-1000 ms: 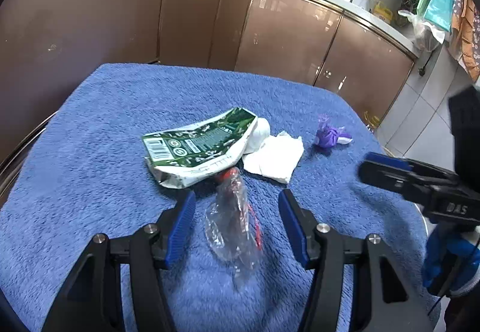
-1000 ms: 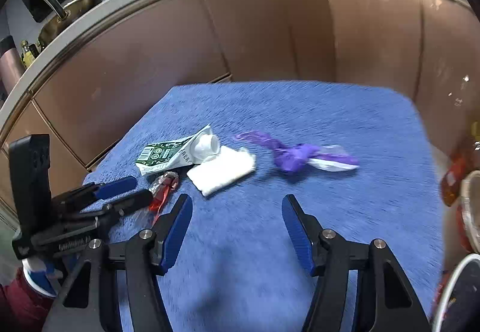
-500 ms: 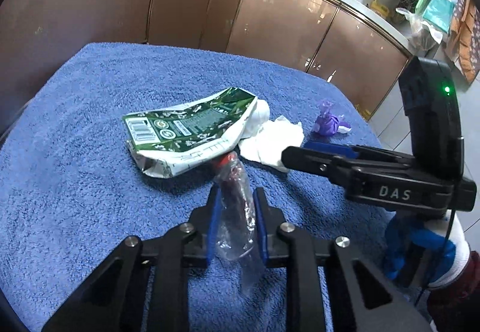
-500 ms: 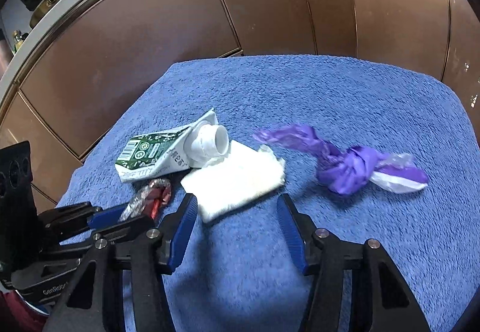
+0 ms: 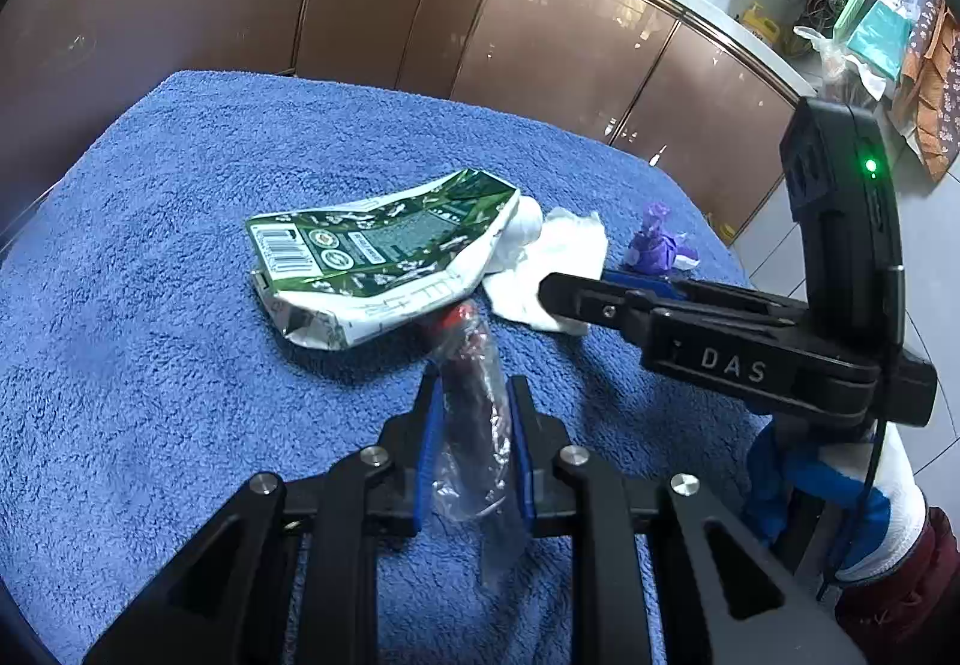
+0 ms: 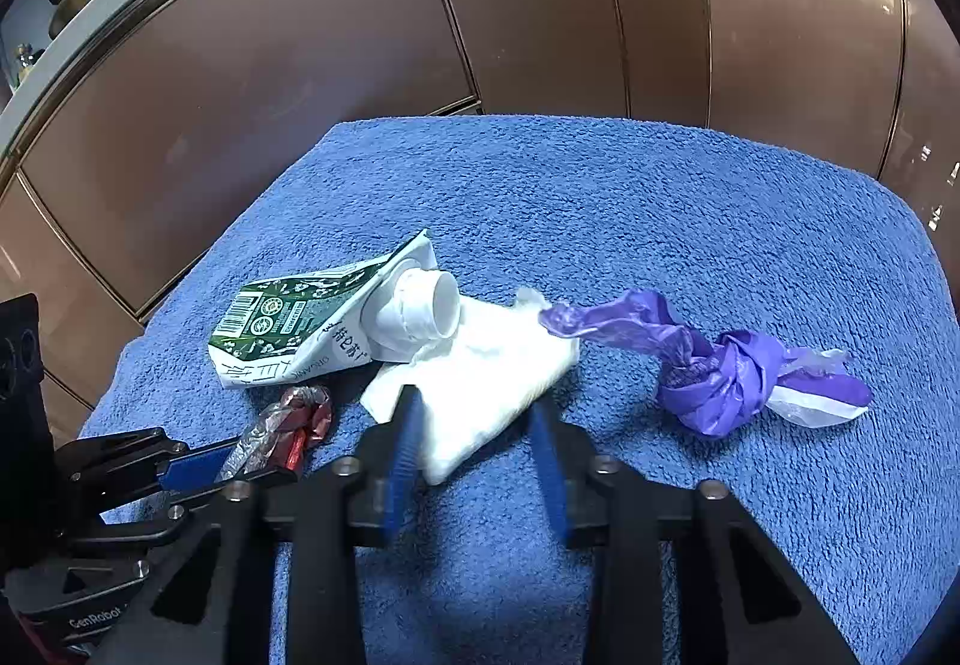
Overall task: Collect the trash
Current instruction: 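Grasp the red-capped clear packet with the left tool while the right tool grasps the white tissue, then carry the packet and tissue toward the white-rimmed bin with both tools, then open both tools over the white-rimmed bin to drop packet and tissue, then move both open tools back over the remaining trash on the towel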
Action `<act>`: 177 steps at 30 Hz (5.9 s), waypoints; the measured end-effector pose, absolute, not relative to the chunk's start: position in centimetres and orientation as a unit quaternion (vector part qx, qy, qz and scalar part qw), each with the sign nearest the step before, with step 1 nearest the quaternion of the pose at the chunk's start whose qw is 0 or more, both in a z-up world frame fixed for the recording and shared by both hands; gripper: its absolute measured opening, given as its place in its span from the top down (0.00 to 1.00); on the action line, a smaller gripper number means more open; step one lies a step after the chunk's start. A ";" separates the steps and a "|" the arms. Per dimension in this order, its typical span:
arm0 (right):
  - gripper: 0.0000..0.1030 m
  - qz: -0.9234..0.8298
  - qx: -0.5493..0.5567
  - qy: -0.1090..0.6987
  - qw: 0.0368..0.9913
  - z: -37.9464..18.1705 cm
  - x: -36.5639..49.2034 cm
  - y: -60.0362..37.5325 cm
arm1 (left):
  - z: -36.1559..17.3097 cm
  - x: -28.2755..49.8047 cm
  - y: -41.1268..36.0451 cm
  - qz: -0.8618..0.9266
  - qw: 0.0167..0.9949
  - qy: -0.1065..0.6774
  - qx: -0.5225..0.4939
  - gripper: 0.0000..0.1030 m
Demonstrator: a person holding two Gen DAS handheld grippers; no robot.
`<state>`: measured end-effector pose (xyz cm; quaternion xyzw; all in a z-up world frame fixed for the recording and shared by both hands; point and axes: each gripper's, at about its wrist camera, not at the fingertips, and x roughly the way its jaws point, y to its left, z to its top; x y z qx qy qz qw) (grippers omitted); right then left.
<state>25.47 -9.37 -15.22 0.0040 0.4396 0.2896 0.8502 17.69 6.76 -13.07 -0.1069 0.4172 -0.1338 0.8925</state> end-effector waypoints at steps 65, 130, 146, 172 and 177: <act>0.92 0.041 0.180 0.279 0.942 -5.2 3.7 -41.8 | -2.0 10.3 -25.0 -0.364 0.853 0.365 0.083 0.91; 0.51 -0.073 0.130 0.221 0.964 -0.4 1.1 -44.0 | 1.3 12.0 -27.9 -0.365 0.868 0.333 0.041 0.66; 0.45 0.037 0.068 0.182 0.980 4.7 -0.3 -35.0 | 6.8 5.2 -14.1 -0.301 0.922 0.245 0.010 0.45; 0.00 0.111 0.001 0.153 0.982 7.0 -2.4 -25.5 | 6.3 -0.5 3.5 -0.145 0.970 0.187 -0.059 0.45; 0.00 0.126 0.007 0.147 0.981 6.5 -2.3 -25.2 | 5.5 -0.6 5.2 -0.138 0.970 0.194 -0.053 0.45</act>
